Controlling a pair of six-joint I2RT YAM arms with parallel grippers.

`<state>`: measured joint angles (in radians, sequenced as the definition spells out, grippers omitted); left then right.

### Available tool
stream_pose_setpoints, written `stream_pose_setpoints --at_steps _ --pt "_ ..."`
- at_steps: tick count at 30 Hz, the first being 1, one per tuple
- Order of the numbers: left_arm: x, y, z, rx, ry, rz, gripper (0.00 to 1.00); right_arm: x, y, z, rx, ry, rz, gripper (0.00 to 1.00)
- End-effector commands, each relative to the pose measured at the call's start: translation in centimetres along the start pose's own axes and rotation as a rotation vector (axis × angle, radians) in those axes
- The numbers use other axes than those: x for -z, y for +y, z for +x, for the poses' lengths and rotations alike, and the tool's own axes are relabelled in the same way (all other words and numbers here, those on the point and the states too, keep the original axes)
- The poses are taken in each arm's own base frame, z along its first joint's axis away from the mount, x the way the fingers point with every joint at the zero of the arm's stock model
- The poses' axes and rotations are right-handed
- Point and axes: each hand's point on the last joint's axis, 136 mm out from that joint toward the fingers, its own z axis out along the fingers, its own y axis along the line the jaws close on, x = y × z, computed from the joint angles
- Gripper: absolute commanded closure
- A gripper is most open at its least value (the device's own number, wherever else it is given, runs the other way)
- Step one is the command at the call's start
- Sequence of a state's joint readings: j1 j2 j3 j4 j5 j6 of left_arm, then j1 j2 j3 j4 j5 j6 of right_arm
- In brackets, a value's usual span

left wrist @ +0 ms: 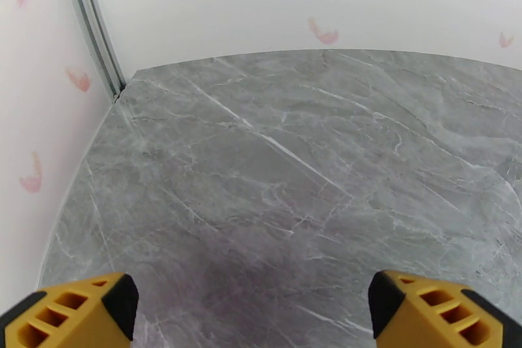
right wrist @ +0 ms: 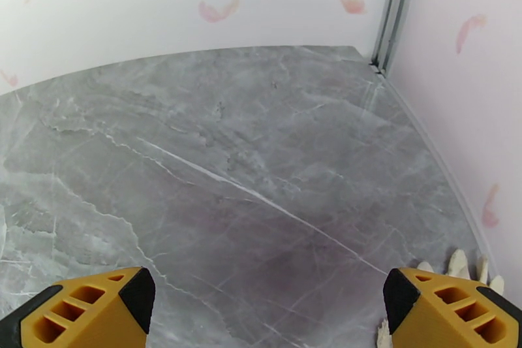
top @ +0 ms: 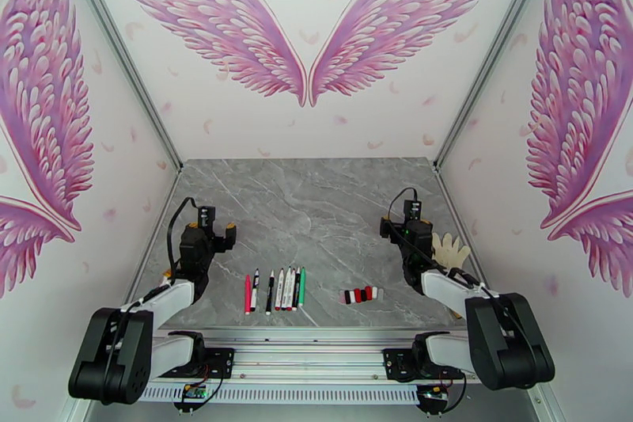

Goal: Open the pen caps

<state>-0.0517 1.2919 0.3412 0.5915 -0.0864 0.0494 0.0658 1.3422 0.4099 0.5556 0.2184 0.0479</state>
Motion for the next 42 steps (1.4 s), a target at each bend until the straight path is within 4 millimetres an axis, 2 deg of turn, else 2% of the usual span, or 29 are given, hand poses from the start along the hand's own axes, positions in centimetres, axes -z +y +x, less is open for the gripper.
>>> stream_pose_setpoints --at_steps 1,7,9,12,18,23,33,37,39,42 --pt "-1.5 -0.7 -2.9 -0.027 -0.086 0.048 0.01 -0.6 0.6 -1.5 -0.030 -0.063 -0.065 0.01" --pt "-2.4 0.1 -1.1 0.018 -0.135 0.053 0.01 -1.0 1.9 -1.0 -0.039 -0.092 -0.159 0.01" --pt "-2.9 0.2 -0.7 0.036 -0.090 0.076 0.01 -1.2 1.9 -1.0 -0.035 -0.080 -0.160 0.01" --pt "-3.2 1.0 -0.8 0.068 -0.086 0.067 0.01 -1.5 2.1 -0.9 -0.033 -0.069 -0.166 0.01" --pt "-3.1 0.9 -0.8 0.064 -0.091 0.061 0.01 -0.9 3.6 -0.4 0.011 -0.111 -0.257 0.01" --pt "-3.1 0.9 -0.8 0.062 -0.090 0.059 0.01 -1.5 4.2 0.4 0.019 -0.097 -0.282 0.01" --pt "-3.1 0.9 -0.8 0.062 -0.089 0.060 0.01 -1.2 4.0 0.3 0.015 -0.117 -0.271 0.01" --pt "-3.2 0.9 -0.8 0.061 -0.088 0.057 0.01 -0.6 5.0 0.5 0.041 -0.133 -0.337 0.01" --pt "-3.3 1.3 -0.7 0.067 -0.079 0.028 0.01 -1.4 4.2 0.5 0.020 -0.101 -0.281 0.01" --pt "-3.3 1.6 -0.7 0.071 -0.077 0.003 0.01 -1.8 4.1 0.4 0.025 -0.089 -0.256 0.01"
